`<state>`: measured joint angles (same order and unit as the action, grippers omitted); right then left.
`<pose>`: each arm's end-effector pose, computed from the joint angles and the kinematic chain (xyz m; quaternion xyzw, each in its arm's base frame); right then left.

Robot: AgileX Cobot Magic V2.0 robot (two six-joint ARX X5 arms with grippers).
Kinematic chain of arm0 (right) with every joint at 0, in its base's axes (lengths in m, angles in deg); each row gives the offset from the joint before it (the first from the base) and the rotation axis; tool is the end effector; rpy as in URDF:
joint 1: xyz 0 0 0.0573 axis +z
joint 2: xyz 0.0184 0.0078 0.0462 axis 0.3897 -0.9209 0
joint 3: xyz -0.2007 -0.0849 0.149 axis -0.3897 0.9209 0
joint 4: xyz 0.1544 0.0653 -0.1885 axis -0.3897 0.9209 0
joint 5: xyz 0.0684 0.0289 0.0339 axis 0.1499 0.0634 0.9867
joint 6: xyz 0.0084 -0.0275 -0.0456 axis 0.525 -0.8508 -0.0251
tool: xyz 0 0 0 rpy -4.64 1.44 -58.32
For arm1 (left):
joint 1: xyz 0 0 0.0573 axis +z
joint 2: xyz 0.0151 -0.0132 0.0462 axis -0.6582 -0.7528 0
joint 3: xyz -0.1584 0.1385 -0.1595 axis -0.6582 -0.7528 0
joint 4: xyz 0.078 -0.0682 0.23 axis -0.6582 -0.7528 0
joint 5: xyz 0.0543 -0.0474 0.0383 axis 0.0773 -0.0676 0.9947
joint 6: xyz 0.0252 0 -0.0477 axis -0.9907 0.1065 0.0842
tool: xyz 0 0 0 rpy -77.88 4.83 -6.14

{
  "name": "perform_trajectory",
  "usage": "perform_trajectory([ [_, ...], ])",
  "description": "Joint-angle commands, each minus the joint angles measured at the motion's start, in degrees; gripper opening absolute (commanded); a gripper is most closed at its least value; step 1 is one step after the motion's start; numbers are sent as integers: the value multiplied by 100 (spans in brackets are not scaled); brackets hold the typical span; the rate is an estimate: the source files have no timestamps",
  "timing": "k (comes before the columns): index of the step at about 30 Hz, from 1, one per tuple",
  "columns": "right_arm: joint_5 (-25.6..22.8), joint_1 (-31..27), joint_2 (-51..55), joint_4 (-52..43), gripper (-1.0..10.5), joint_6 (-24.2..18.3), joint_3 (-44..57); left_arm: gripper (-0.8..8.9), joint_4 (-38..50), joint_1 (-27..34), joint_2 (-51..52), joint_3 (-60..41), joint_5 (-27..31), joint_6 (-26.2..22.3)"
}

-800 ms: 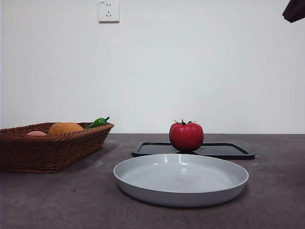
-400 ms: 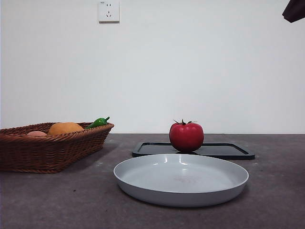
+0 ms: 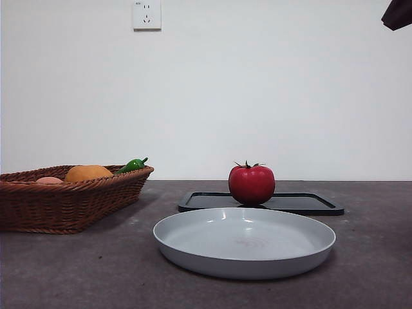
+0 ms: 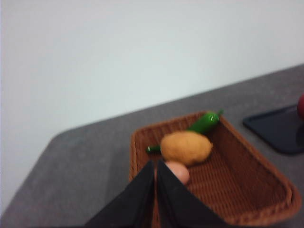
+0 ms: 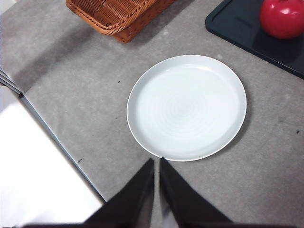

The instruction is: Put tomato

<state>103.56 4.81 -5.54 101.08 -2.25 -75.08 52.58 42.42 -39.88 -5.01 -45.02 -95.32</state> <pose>0.1047 0.0676 0.3022 0.0013 0.3572 0.3899 0.8487 0.0884 -0.0031 0.2089 0.1236 -0.0249 -0.0749 0.9892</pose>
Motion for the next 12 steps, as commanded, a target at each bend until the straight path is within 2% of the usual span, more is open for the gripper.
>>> perform_trajectory([
  [1,9,42,-42,-72,7,35,-33,7,22,37,173,-212,42,22],
  [12,9,42,-42,-72,7,35,-33,7,22,39,254,-885,138,20],
])
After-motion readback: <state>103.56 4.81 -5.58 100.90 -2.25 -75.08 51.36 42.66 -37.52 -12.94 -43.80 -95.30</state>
